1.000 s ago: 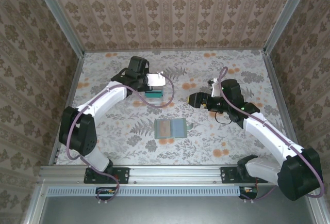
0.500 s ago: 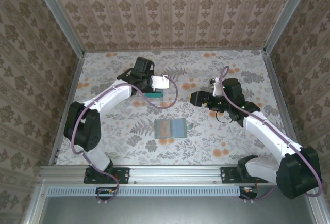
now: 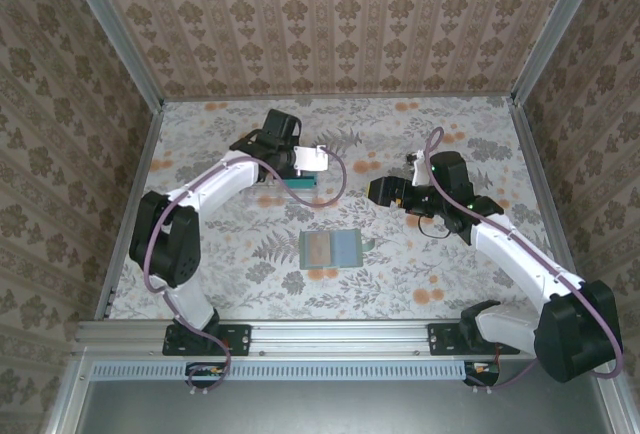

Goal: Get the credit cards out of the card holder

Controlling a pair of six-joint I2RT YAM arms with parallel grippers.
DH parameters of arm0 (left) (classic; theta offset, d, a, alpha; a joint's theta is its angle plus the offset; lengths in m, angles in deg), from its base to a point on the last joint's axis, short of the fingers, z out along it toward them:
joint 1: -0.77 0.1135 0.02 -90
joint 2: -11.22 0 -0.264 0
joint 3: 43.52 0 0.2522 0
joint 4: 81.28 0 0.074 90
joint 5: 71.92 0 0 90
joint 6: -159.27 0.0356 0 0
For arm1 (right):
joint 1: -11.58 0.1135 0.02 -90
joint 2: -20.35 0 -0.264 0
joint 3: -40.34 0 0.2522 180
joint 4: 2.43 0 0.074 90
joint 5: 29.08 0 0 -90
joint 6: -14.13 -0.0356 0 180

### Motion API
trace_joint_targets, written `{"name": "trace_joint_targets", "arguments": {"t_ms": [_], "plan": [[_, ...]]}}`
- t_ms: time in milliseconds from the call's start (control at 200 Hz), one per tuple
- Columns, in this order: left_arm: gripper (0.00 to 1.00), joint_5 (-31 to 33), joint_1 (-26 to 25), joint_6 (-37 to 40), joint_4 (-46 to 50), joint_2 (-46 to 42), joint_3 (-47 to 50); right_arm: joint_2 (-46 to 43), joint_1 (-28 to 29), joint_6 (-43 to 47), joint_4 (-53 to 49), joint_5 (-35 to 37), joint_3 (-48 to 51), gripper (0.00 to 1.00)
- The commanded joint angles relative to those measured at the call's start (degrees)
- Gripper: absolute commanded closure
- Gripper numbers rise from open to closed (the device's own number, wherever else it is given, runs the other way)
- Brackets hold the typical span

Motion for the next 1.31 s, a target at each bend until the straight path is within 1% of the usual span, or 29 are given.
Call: {"name": "trace_joint_targets", "arguments": {"t_ms": [0,295,325,350,370,395,645,725,810,1005,1170,1300], "plan": [[1.00,0.72,0.87,-1.07,2.54,0.89,-2.06,0.82,-0.40,0.15,1.26,-1.26,-1.27,0.00],[1.00,0.01,1.14,-1.96,2.57,2.09,-2.80,1.90,-0.37,-0.30,2.19,-1.67,-1.26,0.00],[0.94,0.07,1.06,-2.14,2.60,2.41,-3.05,1.97,-0.37,-0.35,2.27,-1.75,-1.28,0.00],[0.84,0.29,1.06,-2.33,2.57,2.62,-3.29,2.01,-0.37,-0.39,2.34,-1.79,-1.32,0.00],[0.81,0.40,1.06,-2.46,2.58,2.88,-3.57,2.09,-0.37,-0.39,2.36,-1.84,-1.36,0.00],[0.79,0.61,0.97,-2.63,2.57,3.14,-3.91,2.18,-0.40,-0.32,2.41,-1.84,-1.36,0.00],[0.77,3.20,1.23,-3.53,0.26,5.27,-5.54,3.06,-0.37,-0.48,2.74,-2.26,-1.80,0.00],[0.76,4.96,1.23,-3.90,-1.62,5.70,-5.66,3.22,-0.45,-0.44,2.64,-2.33,-1.98,0.00],[0.71,6.99,1.29,-4.04,-3.50,5.98,-5.92,3.41,-0.57,-0.47,2.70,-2.28,-2.07,0.00],[0.71,9.12,1.58,-5.16,-5.51,7.35,-7.26,4.03,-0.61,-0.87,3.39,-2.79,-2.07,0.00],[0.69,7.32,1.50,-6.07,-3.96,6.51,-7.79,4.08,-0.60,-1.21,3.70,-2.99,-1.78,0.00],[0.67,5.94,1.41,-8.59,-3.45,4.00,-7.01,4.21,-0.57,-1.21,3.60,-3.06,-1.72,0.00]]}}
